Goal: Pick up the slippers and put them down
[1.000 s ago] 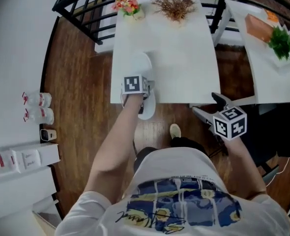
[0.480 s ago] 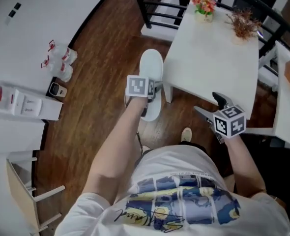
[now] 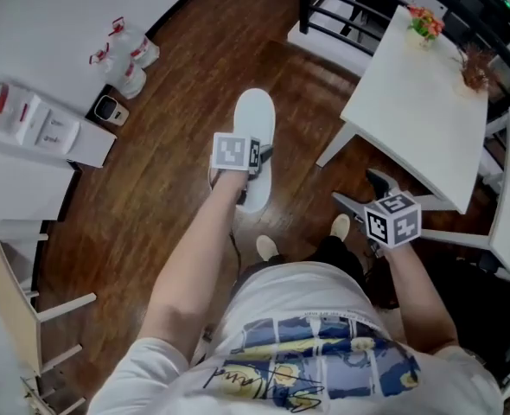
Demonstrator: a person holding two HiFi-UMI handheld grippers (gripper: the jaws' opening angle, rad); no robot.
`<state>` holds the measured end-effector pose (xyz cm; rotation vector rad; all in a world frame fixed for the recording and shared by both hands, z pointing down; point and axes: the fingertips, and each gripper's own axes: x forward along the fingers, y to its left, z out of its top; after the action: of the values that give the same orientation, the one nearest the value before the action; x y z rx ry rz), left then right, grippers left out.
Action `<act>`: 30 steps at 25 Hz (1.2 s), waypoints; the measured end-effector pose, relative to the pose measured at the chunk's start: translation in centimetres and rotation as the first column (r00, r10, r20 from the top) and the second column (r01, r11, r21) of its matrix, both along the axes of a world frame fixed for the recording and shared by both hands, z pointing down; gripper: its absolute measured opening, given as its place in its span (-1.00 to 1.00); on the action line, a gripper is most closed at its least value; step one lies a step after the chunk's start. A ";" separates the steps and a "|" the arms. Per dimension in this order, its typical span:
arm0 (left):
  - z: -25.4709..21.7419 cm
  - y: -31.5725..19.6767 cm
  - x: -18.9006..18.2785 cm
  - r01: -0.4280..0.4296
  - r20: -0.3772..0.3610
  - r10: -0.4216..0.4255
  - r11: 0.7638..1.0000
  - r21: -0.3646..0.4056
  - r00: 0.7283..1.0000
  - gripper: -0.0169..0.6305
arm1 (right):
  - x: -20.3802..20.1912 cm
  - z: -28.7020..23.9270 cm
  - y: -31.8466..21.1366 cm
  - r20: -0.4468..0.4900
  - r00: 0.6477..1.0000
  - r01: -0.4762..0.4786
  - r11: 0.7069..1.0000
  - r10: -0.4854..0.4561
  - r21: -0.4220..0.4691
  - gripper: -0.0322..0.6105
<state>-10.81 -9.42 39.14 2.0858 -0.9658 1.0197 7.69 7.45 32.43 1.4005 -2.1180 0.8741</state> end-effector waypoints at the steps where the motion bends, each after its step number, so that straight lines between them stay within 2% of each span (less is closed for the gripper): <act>1: 0.9 -0.3 -1.5 0.013 0.003 -0.013 1.000 -0.005 1.000 0.35 | -1.2 0.9 -0.2 -0.011 1.000 0.007 1.000 -0.007 -0.013 0.45; 6: 7.6 -1.9 -6.9 0.110 0.016 -0.109 0.992 -0.067 0.994 0.35 | -5.2 7.2 -2.1 -0.046 0.998 0.042 0.994 -0.046 -0.098 0.45; 10: 15.3 -3.1 -8.2 0.201 0.024 -0.199 0.970 -0.137 0.980 0.35 | -6.2 14.5 -5.2 -0.045 0.993 0.103 0.979 -0.112 -0.175 0.41; 14: 24.9 -5.9 -8.8 0.271 0.025 -0.271 0.947 -0.171 0.962 0.34 | -8.1 22.9 -9.5 -0.046 0.985 0.154 0.968 -0.166 -0.197 0.41; 18: 38.0 -8.5 -9.1 0.336 0.036 -0.336 0.920 -0.203 0.941 0.34 | -9.6 33.5 -13.0 -0.050 0.978 0.185 0.957 -0.201 -0.221 0.41; 23: 58.5 -9.8 -9.1 0.406 0.058 -0.406 0.874 -0.269 0.912 0.34 | -10.5 48.2 -15.4 -0.045 0.962 0.249 0.935 -0.268 -0.252 0.41; 27: 74.5 -11.5 -9.4 0.428 0.094 -0.419 0.857 -0.289 0.903 0.34 | -9.7 59.1 -18.0 -0.054 0.947 0.290 0.917 -0.316 -0.274 0.41; 30: 83.4 -11.9 -10.0 0.450 0.113 -0.437 0.839 -0.306 0.892 0.34 | -9.0 65.1 -20.0 -0.081 0.930 0.325 0.906 -0.358 -0.272 0.41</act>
<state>-20.80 -21.32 122.52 1.4802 -1.1462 0.9003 -1.27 -12.58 97.54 0.8941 -1.9880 0.8506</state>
